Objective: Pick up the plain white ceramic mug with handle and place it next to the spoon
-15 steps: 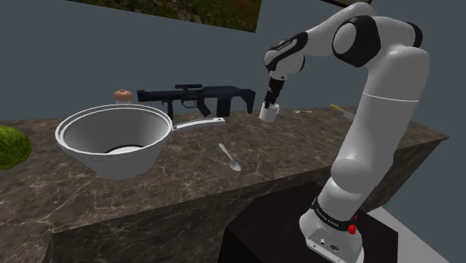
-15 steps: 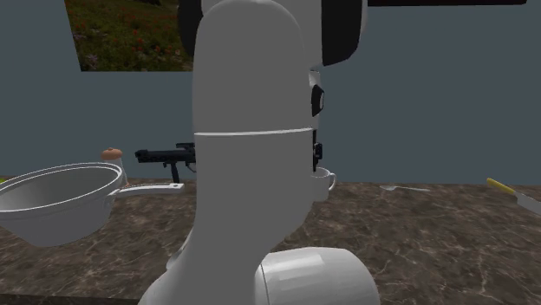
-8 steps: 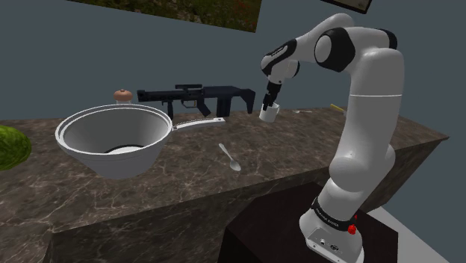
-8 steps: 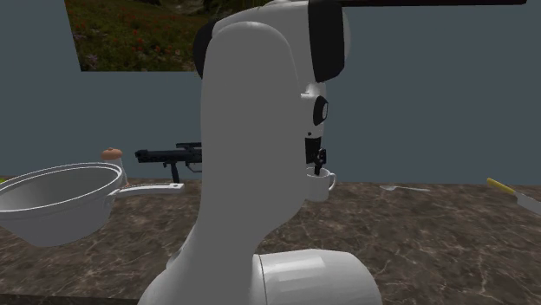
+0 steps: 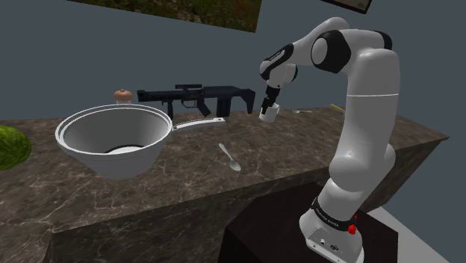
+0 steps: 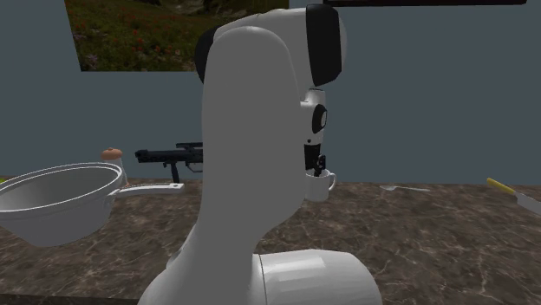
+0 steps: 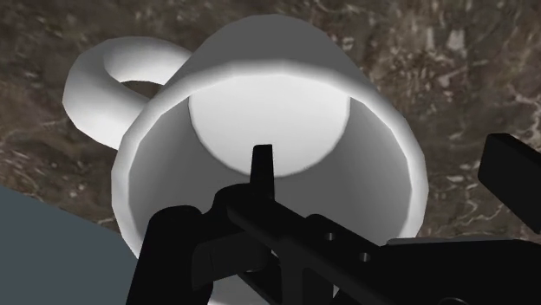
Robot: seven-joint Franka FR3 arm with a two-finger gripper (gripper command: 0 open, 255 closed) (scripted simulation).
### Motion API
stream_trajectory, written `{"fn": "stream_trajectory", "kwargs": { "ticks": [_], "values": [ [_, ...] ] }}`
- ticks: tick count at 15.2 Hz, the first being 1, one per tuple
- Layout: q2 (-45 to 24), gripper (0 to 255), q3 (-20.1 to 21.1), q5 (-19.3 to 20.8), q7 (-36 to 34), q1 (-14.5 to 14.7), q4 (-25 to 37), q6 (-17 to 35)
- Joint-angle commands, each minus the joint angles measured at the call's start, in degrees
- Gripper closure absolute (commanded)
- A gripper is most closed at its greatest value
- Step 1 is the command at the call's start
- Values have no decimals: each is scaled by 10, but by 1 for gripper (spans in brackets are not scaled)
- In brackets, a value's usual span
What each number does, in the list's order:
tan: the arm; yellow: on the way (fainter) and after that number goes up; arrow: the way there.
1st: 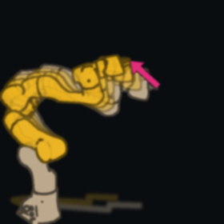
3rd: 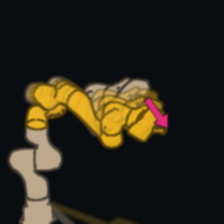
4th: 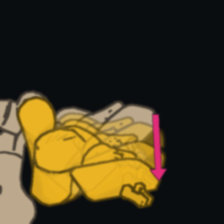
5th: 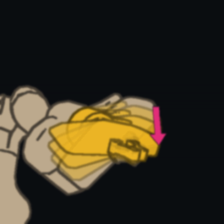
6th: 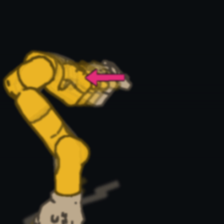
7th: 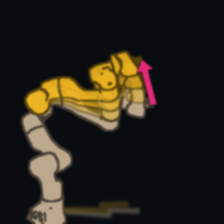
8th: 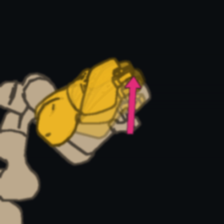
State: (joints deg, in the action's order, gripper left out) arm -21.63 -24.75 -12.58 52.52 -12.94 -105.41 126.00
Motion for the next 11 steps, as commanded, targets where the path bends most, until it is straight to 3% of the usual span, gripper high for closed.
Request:
{"fn": "stream_trajectory", "kwargs": {
  "ticks": [1, 3, 4, 11],
  "values": [
    [0, 0, 0, 0, 0, 0, 0, 0],
    [0, 0, 0, 0, 0, 0, 0, 0],
    [0, 255, 0, 0, 0, 0, 0, 0],
    [0, 255, 0, 0, 0, 0, 0, 0]
  ]
}}
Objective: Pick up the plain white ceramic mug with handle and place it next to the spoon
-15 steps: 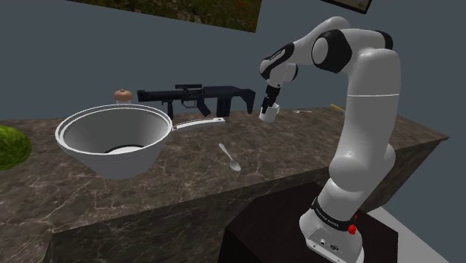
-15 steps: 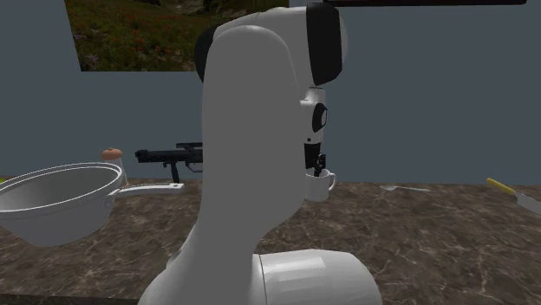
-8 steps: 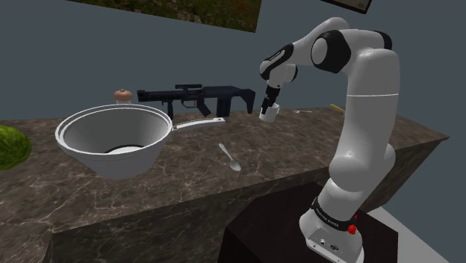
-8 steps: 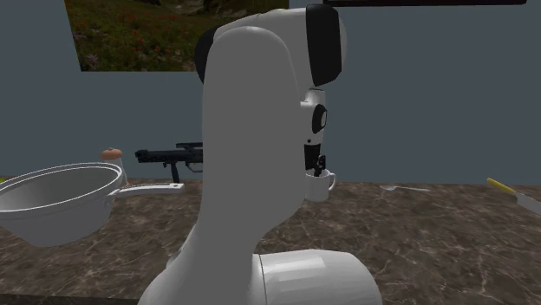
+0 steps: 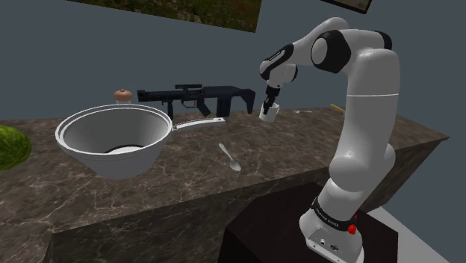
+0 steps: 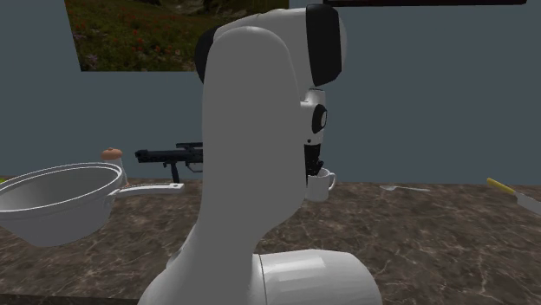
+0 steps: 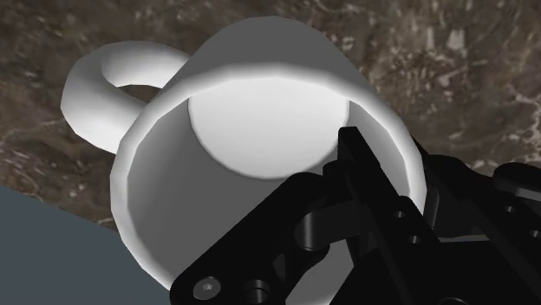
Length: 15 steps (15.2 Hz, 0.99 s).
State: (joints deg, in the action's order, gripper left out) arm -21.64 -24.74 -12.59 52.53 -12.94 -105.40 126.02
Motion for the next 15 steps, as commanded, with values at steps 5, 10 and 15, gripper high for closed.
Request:
{"fn": "stream_trajectory", "kwargs": {
  "ticks": [5, 10, 15],
  "values": [
    [11, 255, -3, 7, -5, 2, 8, -19],
    [28, 255, -8, 18, -12, 5, 25, -51],
    [43, 255, -11, 27, -19, 7, 46, -84]
  ]
}}
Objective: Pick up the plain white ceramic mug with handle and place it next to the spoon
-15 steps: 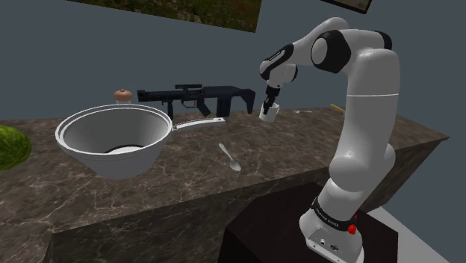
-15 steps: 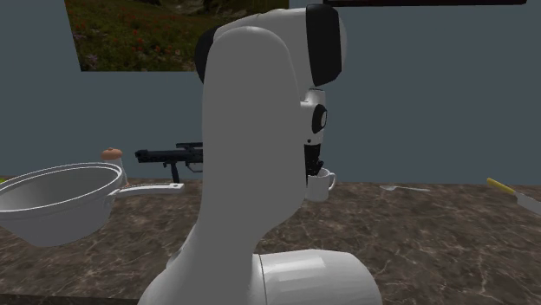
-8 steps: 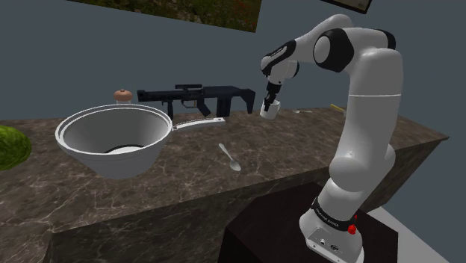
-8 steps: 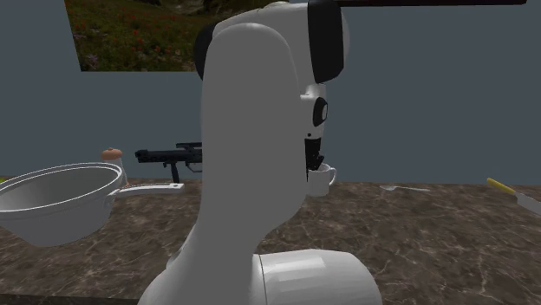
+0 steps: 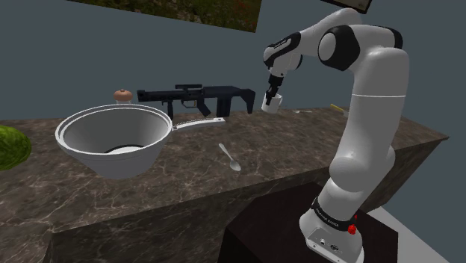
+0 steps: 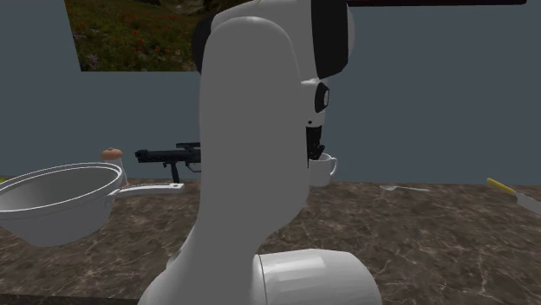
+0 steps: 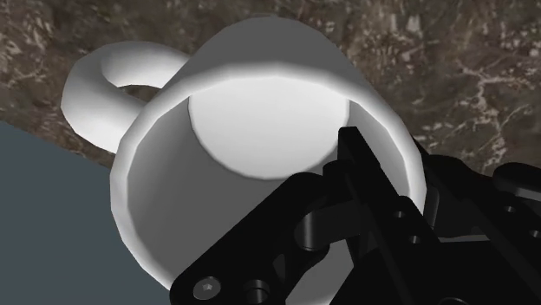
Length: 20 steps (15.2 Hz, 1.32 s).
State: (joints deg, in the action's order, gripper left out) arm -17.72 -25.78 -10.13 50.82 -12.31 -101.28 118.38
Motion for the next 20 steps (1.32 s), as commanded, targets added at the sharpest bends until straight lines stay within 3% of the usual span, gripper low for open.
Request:
{"fn": "stream_trajectory", "kwargs": {
  "ticks": [1, 20],
  "values": [
    [6, 255, -1, 4, -3, 1, 9, -14],
    [31, 255, -8, 21, -17, -1, 123, -150]
  ]
}}
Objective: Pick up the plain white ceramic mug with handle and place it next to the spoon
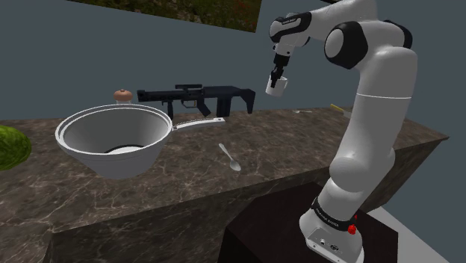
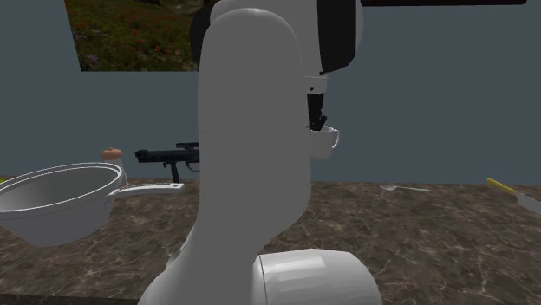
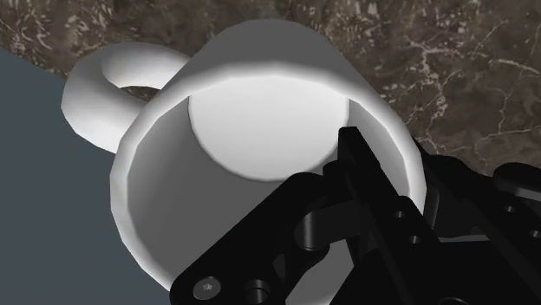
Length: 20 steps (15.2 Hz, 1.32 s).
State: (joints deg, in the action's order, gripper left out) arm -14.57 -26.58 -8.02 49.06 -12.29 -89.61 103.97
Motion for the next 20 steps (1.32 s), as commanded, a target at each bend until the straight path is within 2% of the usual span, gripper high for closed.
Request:
{"fn": "stream_trajectory", "kwargs": {
  "ticks": [1, 4, 8, 14, 20],
  "values": [
    [26, 255, 0, 12, -10, 10, -27, 4],
    [101, 255, 6, 47, -46, 38, -116, 28],
    [194, 255, 26, 89, -99, 60, -218, 46],
    [323, 255, 71, 132, -178, 73, -346, 51],
    [440, 255, 126, 144, -251, 79, -450, 36]
  ]
}}
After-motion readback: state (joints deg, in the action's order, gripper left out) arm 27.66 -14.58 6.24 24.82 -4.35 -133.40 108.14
